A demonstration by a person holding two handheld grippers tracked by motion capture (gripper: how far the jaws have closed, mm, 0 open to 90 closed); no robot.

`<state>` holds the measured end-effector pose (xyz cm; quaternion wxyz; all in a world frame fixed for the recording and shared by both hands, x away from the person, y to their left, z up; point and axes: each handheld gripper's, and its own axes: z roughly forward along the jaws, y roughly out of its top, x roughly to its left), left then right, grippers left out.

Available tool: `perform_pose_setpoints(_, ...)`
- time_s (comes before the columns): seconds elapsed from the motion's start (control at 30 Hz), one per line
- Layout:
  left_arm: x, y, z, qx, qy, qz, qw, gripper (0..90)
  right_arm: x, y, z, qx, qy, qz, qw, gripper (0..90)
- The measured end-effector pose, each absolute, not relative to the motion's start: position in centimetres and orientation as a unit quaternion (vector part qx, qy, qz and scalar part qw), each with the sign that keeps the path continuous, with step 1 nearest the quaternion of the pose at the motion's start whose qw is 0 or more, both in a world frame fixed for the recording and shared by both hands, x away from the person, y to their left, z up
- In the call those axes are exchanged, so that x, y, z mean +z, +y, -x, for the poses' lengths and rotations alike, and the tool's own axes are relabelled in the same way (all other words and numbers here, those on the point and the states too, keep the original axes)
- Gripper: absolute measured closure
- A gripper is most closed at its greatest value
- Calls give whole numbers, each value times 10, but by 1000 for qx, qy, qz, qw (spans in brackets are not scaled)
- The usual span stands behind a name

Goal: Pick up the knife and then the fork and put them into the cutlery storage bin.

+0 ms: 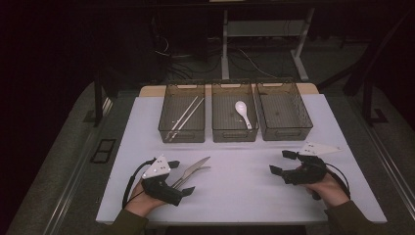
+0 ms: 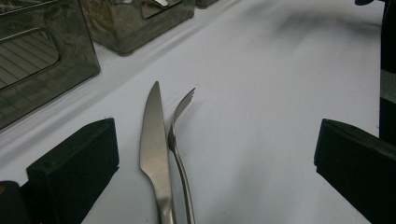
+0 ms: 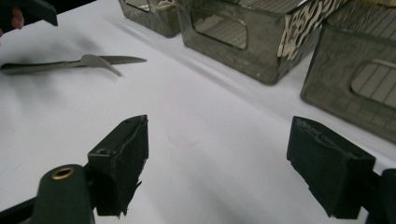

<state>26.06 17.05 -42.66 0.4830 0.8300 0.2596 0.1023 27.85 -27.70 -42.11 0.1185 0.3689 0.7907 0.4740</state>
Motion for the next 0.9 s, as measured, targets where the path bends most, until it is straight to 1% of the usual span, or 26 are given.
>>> perform_pose_setpoints(0.27,-426,171,-261,106,258,-832,480,0,-430,-288,-261,467,796,-367,119,207)
perform_pose_setpoints(0.37,-425,171,-261,108,263,-831,478,0,-432,-294,-257,470,793,-371,113,207)
perform_pose_setpoints(0.57,-425,175,-263,119,277,-832,467,0,-433,-300,-251,465,793,-374,120,207)
perform_pose_setpoints(0.67,-424,179,-264,123,290,-830,459,60,-433,-299,-252,463,793,-375,124,207)
perform_pose_setpoints(0.77,-424,183,-265,126,298,-830,455,164,-434,-298,-252,458,798,-371,127,207)
perform_pose_setpoints(0.83,-424,185,-265,123,298,-831,453,215,-434,-298,-252,457,800,-369,127,207)
perform_pose_setpoints(0.9,-424,186,-265,119,300,-833,449,315,-433,-297,-252,457,799,-370,127,207)
